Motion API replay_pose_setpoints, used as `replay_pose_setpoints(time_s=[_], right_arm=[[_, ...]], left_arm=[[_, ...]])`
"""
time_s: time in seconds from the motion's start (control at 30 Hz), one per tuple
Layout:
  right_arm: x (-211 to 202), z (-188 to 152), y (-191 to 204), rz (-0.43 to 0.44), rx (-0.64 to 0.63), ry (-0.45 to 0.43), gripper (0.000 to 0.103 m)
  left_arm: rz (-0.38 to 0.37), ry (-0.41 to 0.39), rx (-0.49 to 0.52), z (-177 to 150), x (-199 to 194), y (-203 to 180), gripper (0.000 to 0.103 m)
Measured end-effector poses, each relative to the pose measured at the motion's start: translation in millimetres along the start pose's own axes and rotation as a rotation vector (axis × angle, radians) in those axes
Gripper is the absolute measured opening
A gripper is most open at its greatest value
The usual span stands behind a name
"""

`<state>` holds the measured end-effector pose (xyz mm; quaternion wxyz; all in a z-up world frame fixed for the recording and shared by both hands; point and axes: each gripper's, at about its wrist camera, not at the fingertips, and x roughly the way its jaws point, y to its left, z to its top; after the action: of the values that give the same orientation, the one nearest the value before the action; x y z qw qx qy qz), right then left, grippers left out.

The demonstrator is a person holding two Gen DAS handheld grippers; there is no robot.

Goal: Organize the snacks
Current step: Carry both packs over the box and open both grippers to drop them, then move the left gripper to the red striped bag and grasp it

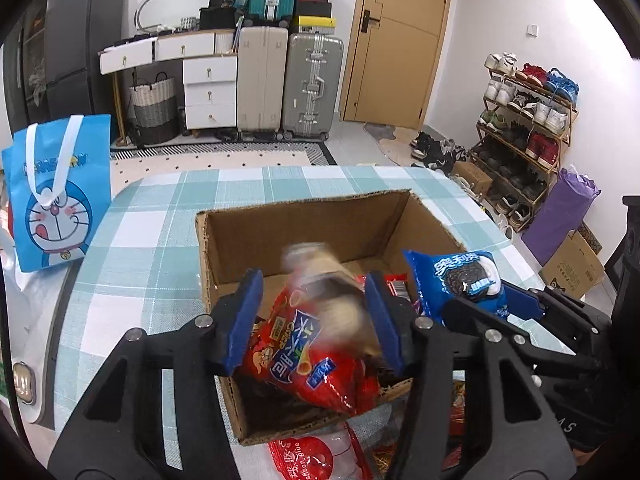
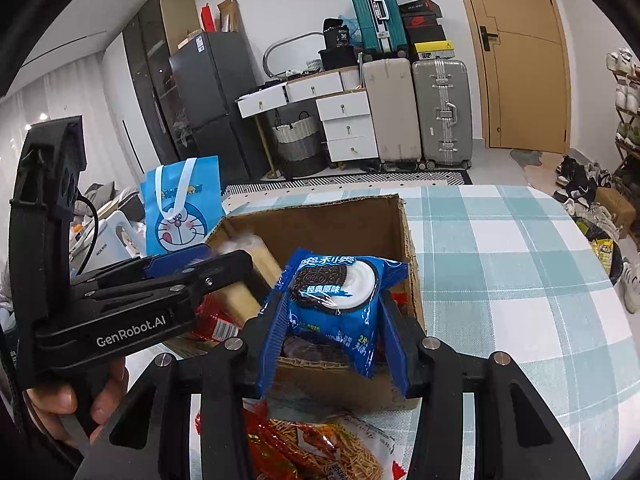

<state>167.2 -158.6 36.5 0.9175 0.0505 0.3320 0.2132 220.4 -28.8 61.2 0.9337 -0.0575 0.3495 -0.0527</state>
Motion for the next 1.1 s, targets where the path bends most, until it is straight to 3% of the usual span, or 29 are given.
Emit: replay_pose_setpoints(time_s=[0.27,0.33,0.4,0.47,0.5,0.6,0.83,1.1], right_arm=[[-13.0,-1.8,-2.8,-0.024,-0.015,-0.042,0.052],[-19.0,-3.1,-5.4,-0.025,-0.011,-0.048,0.062],[-25.6,-5.5,-8.5,-0.022,-0.002,-0.056,0.083],[-31.4,-8.7,-11.1,-0.015,0.001,-0.047,0.094],[-33.1,-10.7,-11.2,-0.013,0.004,-0.04,0.097],[-39.8,-17.1,-14.9,-0.007,0.009,-0.031,0.101],[-54.5,-35.3,-25.7,-0.005,0.057,-0.03,0.102],[-68.1,-58.5,-32.9,-0.007,0.065,-0.015,0.102]], left_arm=[[0.0,-0.006,0.024,-6.5,-6.9,-1.7,0.051],[0.006,-0.011,0.03,-9.1,-13.6,-1.0,0.052],[0.009,-0.01,0.025,-12.1,-20.1,1.0,0.059],[0.022,-0.019,0.021,-15.6,-26.8,2.9,0.077],[0.029,-0.029,0.02,-18.6,-32.3,4.2,0.079],[0.035,-0.037,0.021,-26.5,-45.8,8.3,0.081],[0.041,-0.015,0.003,-50.5,-69.0,14.3,0.102],[0.048,0.004,-0.002,-82.2,-82.5,9.9,0.102]])
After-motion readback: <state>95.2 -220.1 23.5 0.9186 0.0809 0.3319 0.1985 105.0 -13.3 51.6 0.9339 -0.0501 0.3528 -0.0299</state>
